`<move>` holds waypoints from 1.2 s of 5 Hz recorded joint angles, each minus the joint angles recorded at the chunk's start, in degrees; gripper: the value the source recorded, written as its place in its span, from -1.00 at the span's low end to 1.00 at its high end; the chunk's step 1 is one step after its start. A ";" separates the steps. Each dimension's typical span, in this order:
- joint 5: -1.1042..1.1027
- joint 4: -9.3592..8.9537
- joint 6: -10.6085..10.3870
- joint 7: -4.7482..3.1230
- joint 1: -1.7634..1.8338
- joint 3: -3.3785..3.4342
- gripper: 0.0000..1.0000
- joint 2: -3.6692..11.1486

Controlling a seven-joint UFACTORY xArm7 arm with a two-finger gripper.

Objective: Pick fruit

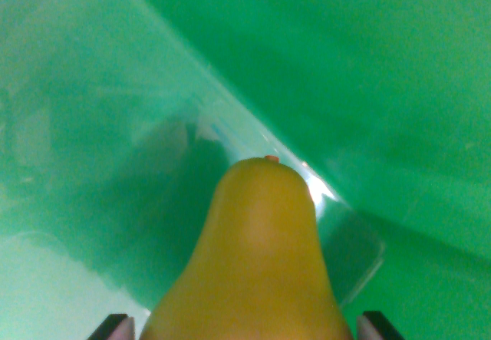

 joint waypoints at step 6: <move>0.31 3.51 6.45 -0.90 0.15 0.10 1.00 -3.00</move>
